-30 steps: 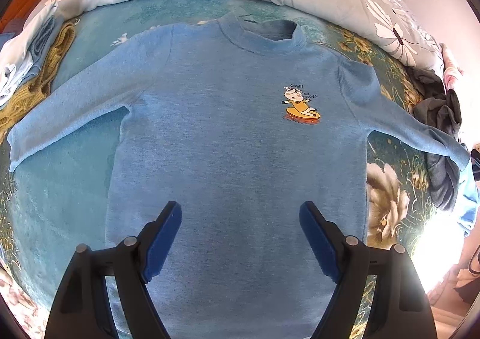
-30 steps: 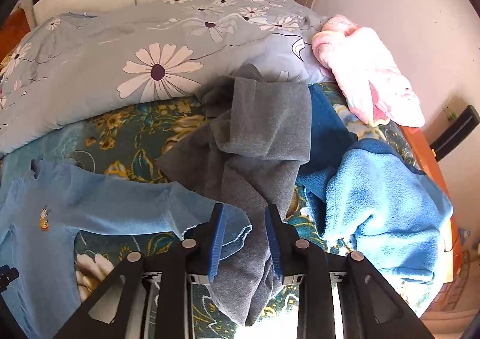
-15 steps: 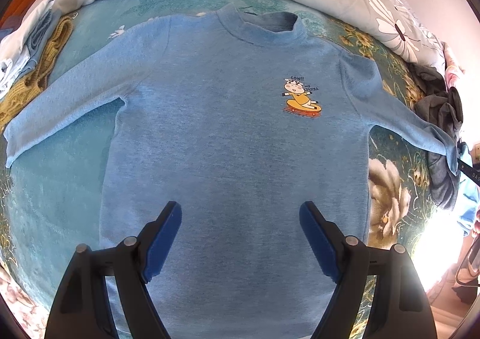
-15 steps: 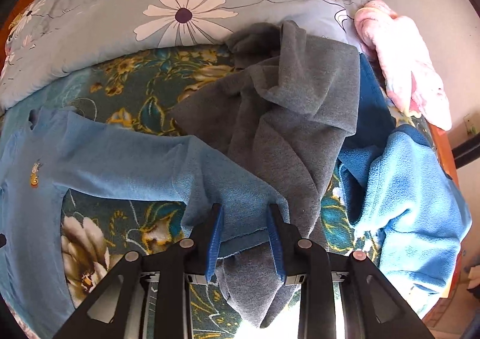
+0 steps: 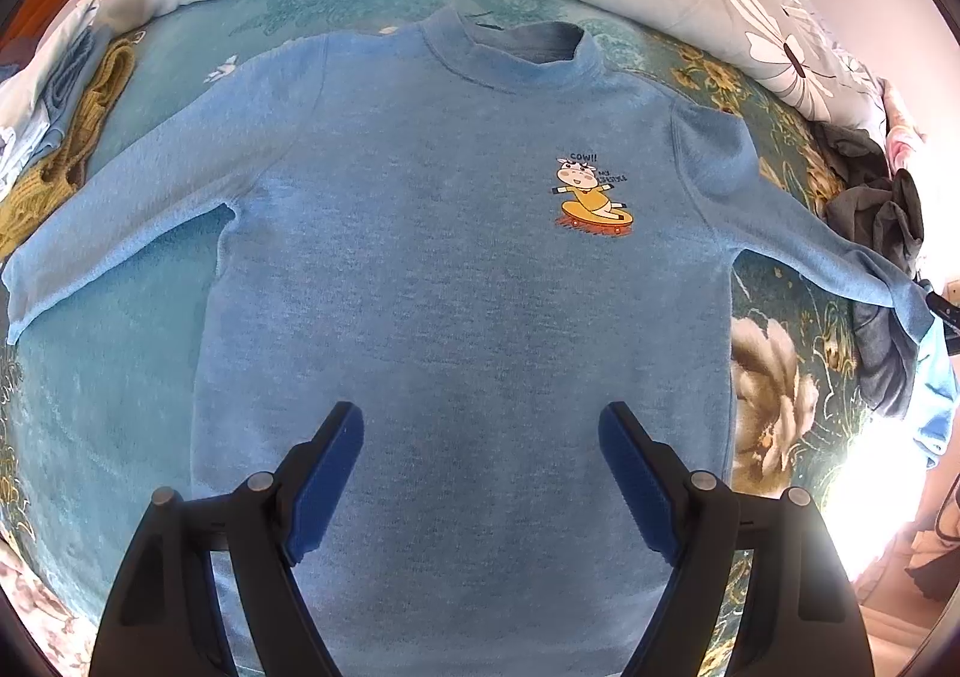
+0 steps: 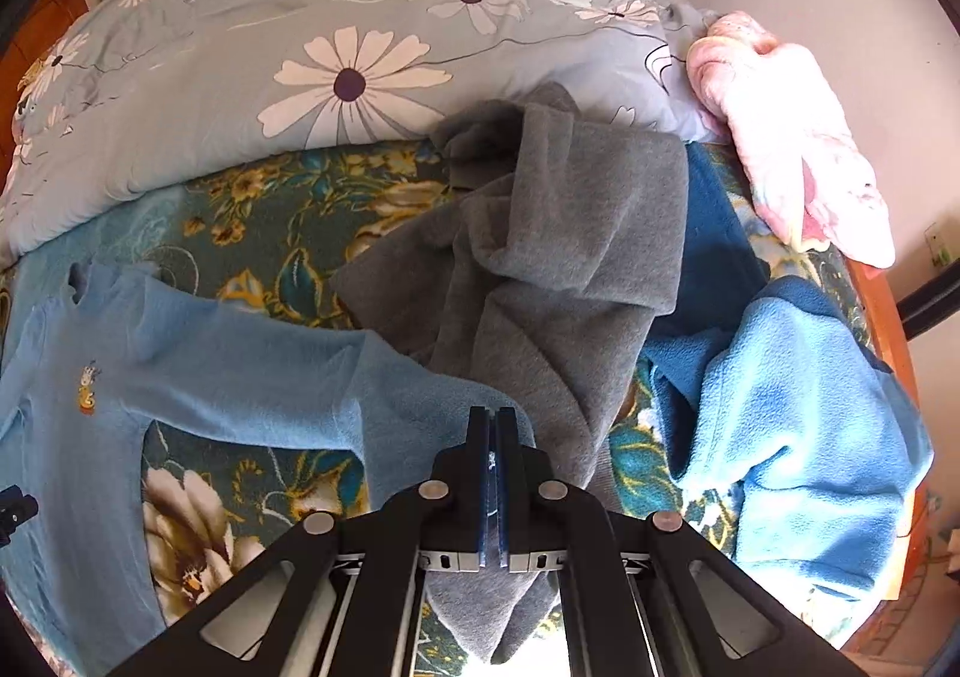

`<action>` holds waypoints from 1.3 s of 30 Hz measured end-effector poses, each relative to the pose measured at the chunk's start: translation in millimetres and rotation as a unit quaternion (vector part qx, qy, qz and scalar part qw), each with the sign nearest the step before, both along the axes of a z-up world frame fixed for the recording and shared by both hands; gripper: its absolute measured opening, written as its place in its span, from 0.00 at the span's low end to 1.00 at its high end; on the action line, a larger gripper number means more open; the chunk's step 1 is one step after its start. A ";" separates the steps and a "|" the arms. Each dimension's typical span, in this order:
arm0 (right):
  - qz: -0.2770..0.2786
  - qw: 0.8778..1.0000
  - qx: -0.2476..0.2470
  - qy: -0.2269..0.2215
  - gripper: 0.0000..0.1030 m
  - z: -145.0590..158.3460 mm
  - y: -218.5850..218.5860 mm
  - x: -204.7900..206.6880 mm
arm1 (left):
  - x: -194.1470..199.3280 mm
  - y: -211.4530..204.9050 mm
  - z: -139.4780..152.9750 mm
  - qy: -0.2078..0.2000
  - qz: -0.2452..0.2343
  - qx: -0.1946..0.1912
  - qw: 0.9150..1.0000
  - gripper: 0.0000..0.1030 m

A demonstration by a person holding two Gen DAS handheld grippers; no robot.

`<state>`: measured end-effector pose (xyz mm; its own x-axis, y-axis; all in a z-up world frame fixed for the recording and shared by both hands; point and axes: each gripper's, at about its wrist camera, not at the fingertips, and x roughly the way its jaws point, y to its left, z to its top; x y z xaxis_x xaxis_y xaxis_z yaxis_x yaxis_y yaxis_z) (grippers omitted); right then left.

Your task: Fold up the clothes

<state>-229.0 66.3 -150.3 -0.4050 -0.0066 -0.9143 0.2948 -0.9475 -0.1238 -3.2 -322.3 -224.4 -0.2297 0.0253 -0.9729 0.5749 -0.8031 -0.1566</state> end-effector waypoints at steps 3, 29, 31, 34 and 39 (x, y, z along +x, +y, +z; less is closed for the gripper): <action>-0.004 1.000 0.003 0.007 0.02 5.4 3.5 -9.8 | -0.4 0.1 -1.1 -0.001 0.001 0.001 1.000 0.80; 0.008 1.000 0.003 0.011 0.06 11.8 15.4 -39.8 | -9.5 2.1 -5.0 -0.003 -0.004 0.005 1.000 0.80; -0.003 1.000 -0.027 -0.006 0.15 11.4 19.6 -27.5 | -9.4 2.1 -5.7 -0.003 -0.003 0.007 1.000 0.80; 0.003 0.998 -0.049 -0.033 0.32 1.3 15.4 -8.4 | -10.3 3.4 -6.1 -0.005 -0.008 0.007 1.000 0.80; 0.007 0.997 -0.049 -0.056 0.35 -19.6 6.3 5.9 | -10.0 3.2 -7.1 -0.009 -0.011 0.007 1.000 0.80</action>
<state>-223.0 72.6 -169.9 -0.2995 -0.1033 -0.9485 0.3140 -0.9494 0.0043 -13.3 -319.1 -231.5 -0.2118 0.0430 -0.9764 0.5600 -0.8134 -0.1573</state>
